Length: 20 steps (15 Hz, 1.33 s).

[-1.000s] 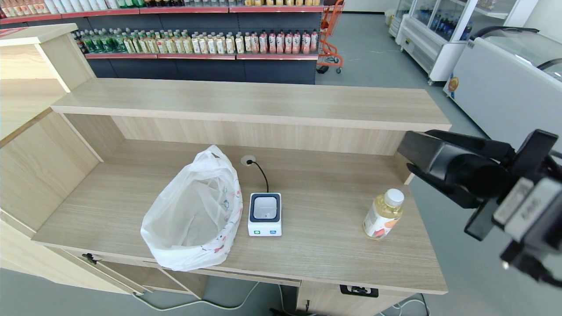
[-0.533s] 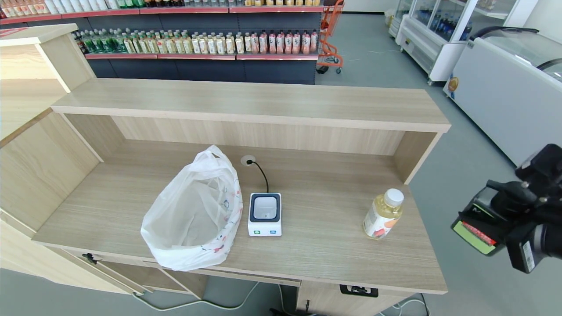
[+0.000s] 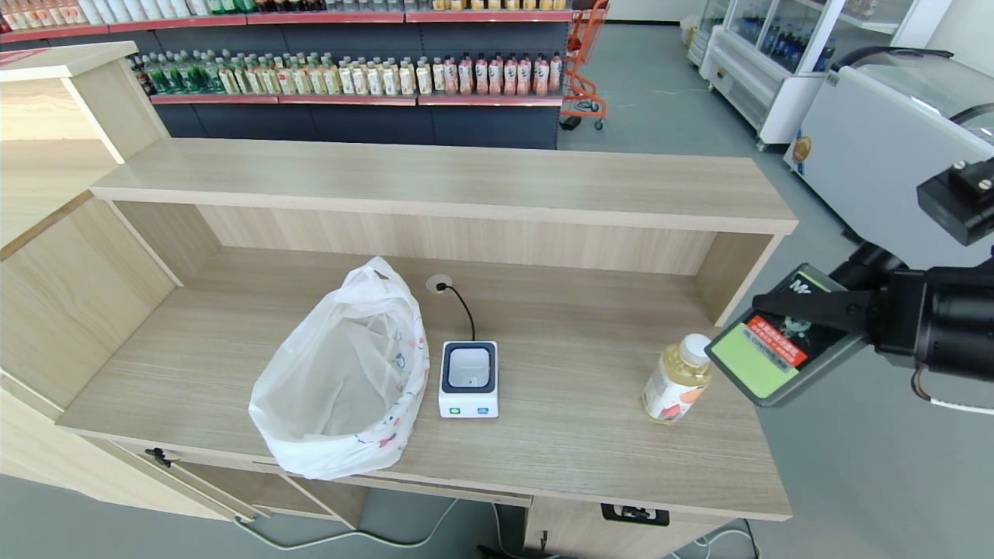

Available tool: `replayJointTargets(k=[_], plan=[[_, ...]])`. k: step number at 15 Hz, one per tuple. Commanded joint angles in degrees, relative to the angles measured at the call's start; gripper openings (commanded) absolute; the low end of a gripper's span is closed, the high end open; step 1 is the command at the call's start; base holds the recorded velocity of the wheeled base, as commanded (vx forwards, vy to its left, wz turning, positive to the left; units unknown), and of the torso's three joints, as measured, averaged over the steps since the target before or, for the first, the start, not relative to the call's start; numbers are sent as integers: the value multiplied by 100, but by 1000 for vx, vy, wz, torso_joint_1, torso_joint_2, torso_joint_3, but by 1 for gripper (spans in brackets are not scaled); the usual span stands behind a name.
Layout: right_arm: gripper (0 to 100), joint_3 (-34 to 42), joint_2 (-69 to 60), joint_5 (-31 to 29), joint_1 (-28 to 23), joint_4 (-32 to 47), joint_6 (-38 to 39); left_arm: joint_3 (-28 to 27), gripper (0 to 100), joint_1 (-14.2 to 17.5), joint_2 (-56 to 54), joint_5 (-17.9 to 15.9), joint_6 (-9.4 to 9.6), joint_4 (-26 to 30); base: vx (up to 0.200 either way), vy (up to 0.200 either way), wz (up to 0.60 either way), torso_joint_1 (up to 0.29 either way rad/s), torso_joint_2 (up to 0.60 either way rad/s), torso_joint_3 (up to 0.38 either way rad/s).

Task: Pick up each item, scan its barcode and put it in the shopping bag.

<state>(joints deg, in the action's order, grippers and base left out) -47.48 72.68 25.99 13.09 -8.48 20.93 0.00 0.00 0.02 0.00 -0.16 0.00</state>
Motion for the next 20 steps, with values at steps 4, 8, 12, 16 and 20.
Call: replayJointTargets(k=[4,8,12,16,20], plan=[[0,20,493,11,9,-110,34,0,100,0,-2,0,-2,0,0,0,0,0,0,0],[0,239,378,11,9,-110,25,0,100,0,-2,0,-2,0,0,0,0,0,0,0],[0,362,220,3,9,-110,16,0,100,0,6,0,-2,0,0,0,0,0,0,0],[0,371,220,-6,9,-127,16,0,100,0,-2,0,-2,0,0,150,0,2,1,1],[0,371,361,-68,18,-373,-10,0,100,0,-2,0,7,0,0,200,0,8,6,0]])
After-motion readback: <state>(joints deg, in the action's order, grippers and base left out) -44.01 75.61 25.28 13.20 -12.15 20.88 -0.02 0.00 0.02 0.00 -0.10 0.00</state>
